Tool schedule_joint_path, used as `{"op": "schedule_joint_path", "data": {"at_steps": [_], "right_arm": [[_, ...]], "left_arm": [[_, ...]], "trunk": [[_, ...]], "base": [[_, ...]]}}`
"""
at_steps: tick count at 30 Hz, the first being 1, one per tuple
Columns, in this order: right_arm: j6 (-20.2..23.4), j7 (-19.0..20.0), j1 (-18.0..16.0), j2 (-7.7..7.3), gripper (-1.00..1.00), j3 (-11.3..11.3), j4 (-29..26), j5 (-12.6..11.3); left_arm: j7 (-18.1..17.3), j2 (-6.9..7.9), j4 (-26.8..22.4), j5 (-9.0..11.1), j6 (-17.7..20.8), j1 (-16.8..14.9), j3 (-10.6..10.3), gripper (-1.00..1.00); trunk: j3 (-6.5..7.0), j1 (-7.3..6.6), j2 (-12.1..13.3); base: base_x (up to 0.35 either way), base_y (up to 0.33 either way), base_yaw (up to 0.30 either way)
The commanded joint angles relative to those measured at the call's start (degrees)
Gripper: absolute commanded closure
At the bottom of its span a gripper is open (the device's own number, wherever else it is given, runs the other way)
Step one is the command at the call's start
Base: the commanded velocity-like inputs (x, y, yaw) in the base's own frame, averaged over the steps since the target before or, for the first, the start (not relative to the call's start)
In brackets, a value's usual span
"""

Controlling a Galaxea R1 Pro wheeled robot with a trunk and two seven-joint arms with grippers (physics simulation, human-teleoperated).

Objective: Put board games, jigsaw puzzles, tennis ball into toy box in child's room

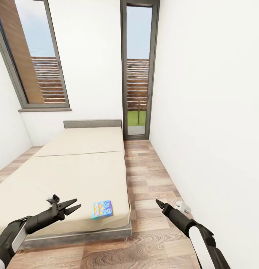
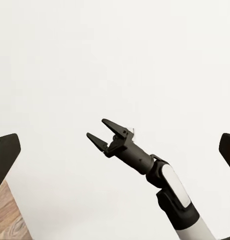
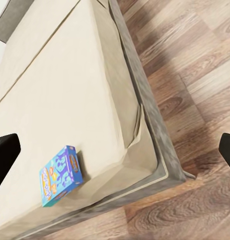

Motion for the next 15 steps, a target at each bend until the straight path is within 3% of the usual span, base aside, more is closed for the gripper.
{"op": "schedule_joint_path", "data": {"at_steps": [1, 9, 14, 15], "right_arm": [[0.39, 0.28, -0.04, 0.07, -1.00, -0.21, -0.04, -0.02], [0.39, 0.58, -0.11, 0.06, -1.00, -0.21, -0.05, -0.02], [0.40, 0.65, -0.12, 0.06, -1.00, -0.16, -0.05, -0.02], [0.40, 0.65, -0.13, 0.08, -1.00, -0.15, -0.05, -0.02]], "left_arm": [[0.15, -0.17, 0.33, 0.08, 0.59, -0.03, 0.05, -1.00], [2.72, -1.88, 1.79, 0.44, 0.53, -0.02, 0.40, -1.00], [4.33, -3.50, 1.97, 0.44, 0.21, -0.01, 0.76, -1.00], [9.01, -5.35, 1.98, 0.43, 0.19, -0.01, 0.86, -1.00]], "trunk": [[-0.24, 0.22, -0.45], [-1.68, 1.98, -3.65], [-1.68, 1.98, -3.65], [-1.68, 1.98, -3.65]], "base": [[0.000, 0.000, 0.000], [0.000, 0.000, 0.000], [0.000, 0.000, 0.000], [0.000, 0.000, 0.000]]}}
